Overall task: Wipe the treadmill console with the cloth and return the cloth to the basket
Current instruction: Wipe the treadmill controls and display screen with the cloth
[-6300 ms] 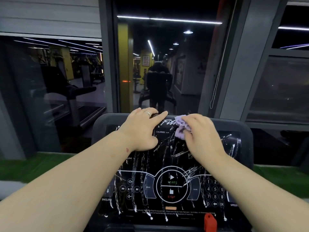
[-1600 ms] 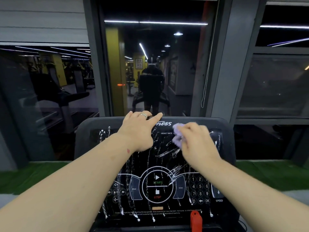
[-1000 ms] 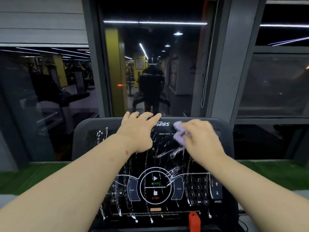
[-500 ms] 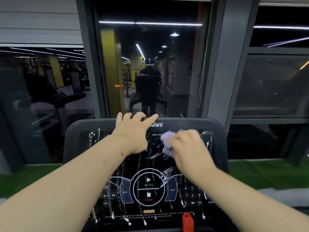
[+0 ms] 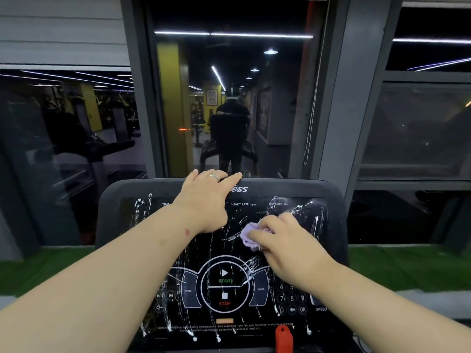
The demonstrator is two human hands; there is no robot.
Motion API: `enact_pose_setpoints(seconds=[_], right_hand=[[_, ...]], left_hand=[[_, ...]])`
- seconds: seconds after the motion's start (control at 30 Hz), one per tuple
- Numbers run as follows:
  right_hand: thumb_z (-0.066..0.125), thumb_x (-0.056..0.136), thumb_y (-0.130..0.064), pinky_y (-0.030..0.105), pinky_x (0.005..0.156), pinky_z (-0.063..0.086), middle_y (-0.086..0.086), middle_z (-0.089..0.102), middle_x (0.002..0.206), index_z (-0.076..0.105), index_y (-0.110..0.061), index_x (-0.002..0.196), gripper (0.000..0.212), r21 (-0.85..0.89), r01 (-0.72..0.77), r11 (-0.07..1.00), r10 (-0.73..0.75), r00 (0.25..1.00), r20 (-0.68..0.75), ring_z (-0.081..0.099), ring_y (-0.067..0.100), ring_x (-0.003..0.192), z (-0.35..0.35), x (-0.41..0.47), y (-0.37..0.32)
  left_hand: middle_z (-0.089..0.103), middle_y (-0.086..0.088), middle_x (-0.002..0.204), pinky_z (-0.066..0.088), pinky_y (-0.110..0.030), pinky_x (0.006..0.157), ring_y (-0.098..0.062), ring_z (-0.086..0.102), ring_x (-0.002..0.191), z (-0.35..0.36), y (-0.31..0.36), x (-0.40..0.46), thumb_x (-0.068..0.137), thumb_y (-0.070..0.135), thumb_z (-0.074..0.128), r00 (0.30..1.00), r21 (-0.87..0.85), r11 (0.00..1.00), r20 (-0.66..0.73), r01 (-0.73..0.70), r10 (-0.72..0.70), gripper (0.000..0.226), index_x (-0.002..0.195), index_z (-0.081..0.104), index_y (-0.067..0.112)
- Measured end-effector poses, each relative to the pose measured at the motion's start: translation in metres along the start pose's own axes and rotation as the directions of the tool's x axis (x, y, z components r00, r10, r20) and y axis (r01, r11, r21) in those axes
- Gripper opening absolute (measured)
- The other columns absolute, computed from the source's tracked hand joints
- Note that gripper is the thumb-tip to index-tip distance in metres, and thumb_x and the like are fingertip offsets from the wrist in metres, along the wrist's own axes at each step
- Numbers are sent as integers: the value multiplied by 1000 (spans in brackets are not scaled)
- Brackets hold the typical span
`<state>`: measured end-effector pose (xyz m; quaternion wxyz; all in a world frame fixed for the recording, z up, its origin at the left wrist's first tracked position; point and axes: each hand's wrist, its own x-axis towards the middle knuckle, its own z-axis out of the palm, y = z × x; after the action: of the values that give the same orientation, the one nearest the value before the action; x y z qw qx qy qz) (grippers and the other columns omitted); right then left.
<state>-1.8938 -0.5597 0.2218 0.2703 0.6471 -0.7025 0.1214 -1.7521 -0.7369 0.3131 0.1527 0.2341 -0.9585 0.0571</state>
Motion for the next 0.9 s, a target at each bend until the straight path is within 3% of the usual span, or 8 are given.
enact_pose_setpoints(seconds=[0.07,0.17,0.37,0.43,0.53,0.63,0.73,0.9], right_hand=[[60,83,-15,40,83,47,-5,58,109,63,-34,111,34,47,-68,997,70,997,-30,52,27,93,-11,9,15],[63,88,-19,43,82,46,-9,56,105,63,-36,108,26,122,-387,914,404,896,-182,53,28,92,-27,23,34],[55,87,-21,39,84,49,-8,53,112,59,-35,115,32,109,-12,994,1,995,95,43,22,93,-15,2,-4],[59,86,-17,41,84,46,-10,58,107,59,-36,117,37,51,-173,984,174,984,-28,48,22,96,-24,12,20],[66,84,-13,41,75,46,0,57,99,62,-29,112,32,133,-453,882,472,854,-218,53,31,87,-32,18,33],[60,83,-14,42,79,50,0,54,105,60,-30,110,32,54,-197,979,200,978,-60,51,28,90,-12,3,-6],[63,81,-13,41,79,51,-6,56,105,61,-37,106,34,111,-74,991,68,996,62,47,24,91,-19,1,3],[68,85,-18,35,74,39,1,56,100,61,-34,105,27,126,-484,866,500,843,-201,52,32,86,-29,8,45]], left_hand=[[24,6,164,4,-51,127,-20,15,154,-1,2,0,83,18,57,1000,11,1000,12,11,-11,94,161,9,41],[16,9,168,6,-59,125,-32,15,154,-4,11,2,84,23,56,999,53,998,46,16,-19,97,160,0,46],[13,13,167,6,-67,121,-42,16,150,-5,23,2,85,24,53,997,101,994,65,32,-39,98,156,-8,52],[14,13,167,6,-67,121,-42,17,150,-5,21,2,85,24,54,997,98,995,69,33,-40,99,156,-8,53],[16,13,166,6,-68,121,-41,19,149,-3,21,2,84,26,55,997,87,996,61,32,-37,99,156,-7,53],[16,14,166,6,-67,121,-40,19,149,-2,21,3,83,24,55,998,89,995,51,35,-40,100,156,-7,53],[16,14,165,5,-67,121,-40,19,149,-2,21,3,83,24,55,998,76,996,53,42,-46,99,156,-6,54],[20,13,164,8,-69,120,-39,24,147,-4,23,5,85,25,55,997,81,996,60,47,-51,96,156,-3,54]])
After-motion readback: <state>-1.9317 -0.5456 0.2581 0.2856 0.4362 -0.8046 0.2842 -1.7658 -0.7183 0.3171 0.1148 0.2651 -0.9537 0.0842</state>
